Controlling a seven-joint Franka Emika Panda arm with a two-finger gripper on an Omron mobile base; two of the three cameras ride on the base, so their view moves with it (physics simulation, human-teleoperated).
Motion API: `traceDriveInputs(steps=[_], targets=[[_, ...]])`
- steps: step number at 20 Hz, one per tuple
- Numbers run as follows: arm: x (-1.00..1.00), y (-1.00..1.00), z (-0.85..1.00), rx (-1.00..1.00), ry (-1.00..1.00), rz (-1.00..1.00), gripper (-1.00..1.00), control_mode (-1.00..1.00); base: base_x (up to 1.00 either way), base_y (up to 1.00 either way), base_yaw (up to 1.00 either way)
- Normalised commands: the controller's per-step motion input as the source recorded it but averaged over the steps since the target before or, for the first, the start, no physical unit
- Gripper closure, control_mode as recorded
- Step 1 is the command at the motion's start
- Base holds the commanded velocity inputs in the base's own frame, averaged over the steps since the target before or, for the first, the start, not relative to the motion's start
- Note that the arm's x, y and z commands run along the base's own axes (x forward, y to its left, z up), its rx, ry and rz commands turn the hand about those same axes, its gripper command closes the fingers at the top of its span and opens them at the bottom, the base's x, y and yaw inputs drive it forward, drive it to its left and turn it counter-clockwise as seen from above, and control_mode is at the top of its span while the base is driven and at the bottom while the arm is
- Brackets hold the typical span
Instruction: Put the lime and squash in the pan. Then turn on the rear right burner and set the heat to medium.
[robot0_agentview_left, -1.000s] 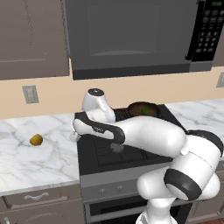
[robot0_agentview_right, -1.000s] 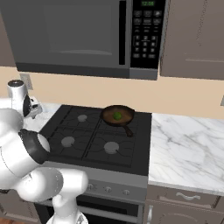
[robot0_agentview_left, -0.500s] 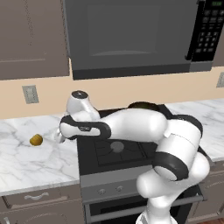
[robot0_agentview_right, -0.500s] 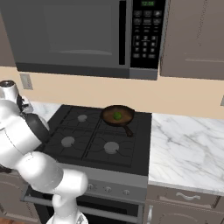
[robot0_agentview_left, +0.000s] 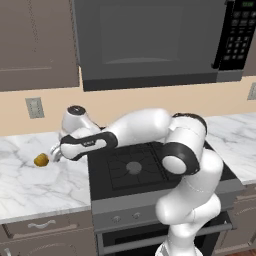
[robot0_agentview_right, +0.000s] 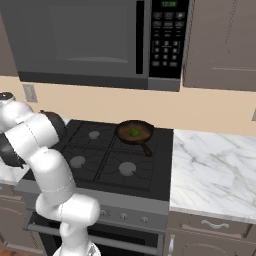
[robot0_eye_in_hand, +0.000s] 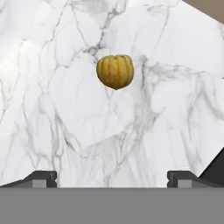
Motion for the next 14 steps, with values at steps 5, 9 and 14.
traceDriveInputs(steps=[5,9,14], targets=[[0.35,0.22,0.0,0.0,0.11,-0.1,-1.0,-1.0,0.0,0.0,0.0],[0.12,0.15,0.0,0.0,0.1,-0.12,-1.0,-1.0,0.0,0.0,0.0],[0.0,0.14,-0.03,0.0,0.05,-0.1,-1.0,-1.0,0.0,0.0,0.0]])
